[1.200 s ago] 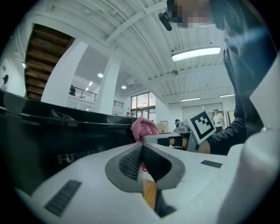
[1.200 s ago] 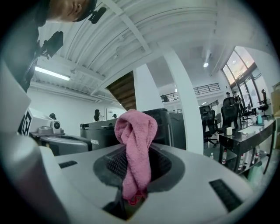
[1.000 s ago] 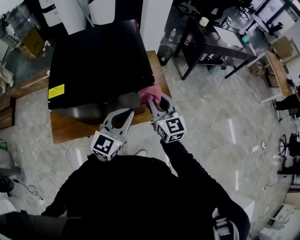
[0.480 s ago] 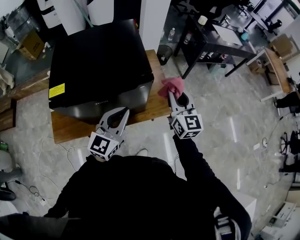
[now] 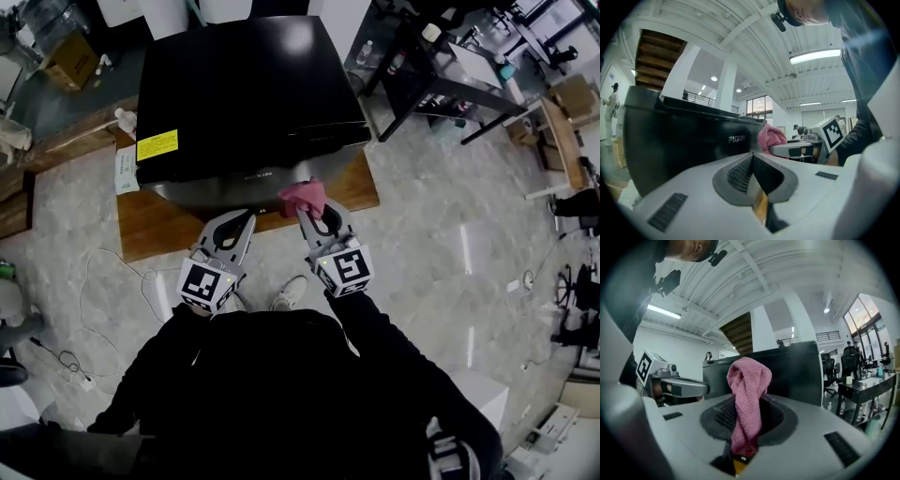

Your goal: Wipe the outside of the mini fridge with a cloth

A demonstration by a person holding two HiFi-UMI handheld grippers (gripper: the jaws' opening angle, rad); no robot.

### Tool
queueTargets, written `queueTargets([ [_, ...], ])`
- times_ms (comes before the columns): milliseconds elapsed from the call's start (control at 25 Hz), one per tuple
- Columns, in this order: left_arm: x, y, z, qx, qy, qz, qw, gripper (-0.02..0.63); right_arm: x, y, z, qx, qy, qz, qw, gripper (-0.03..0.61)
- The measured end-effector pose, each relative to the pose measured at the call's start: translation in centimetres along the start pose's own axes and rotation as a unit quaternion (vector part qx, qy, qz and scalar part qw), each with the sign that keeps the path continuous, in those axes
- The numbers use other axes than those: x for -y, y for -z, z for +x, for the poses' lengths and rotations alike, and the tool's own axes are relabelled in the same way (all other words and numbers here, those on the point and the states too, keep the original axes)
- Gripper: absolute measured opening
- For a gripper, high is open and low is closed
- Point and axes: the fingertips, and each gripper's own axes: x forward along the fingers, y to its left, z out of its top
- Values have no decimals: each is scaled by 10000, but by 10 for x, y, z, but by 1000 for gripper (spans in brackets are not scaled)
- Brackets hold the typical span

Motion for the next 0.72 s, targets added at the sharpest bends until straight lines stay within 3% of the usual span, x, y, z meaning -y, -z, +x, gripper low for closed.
queueTargets([
  [400,-74,95,-69,-604,-469,-257,9967,6,-133,82,85,-605,-899,175,9940,95],
  [720,-130,183,-104,-1011,-976,-697,9876,6,-183,173,136,-1154,-885,428,9885,95],
])
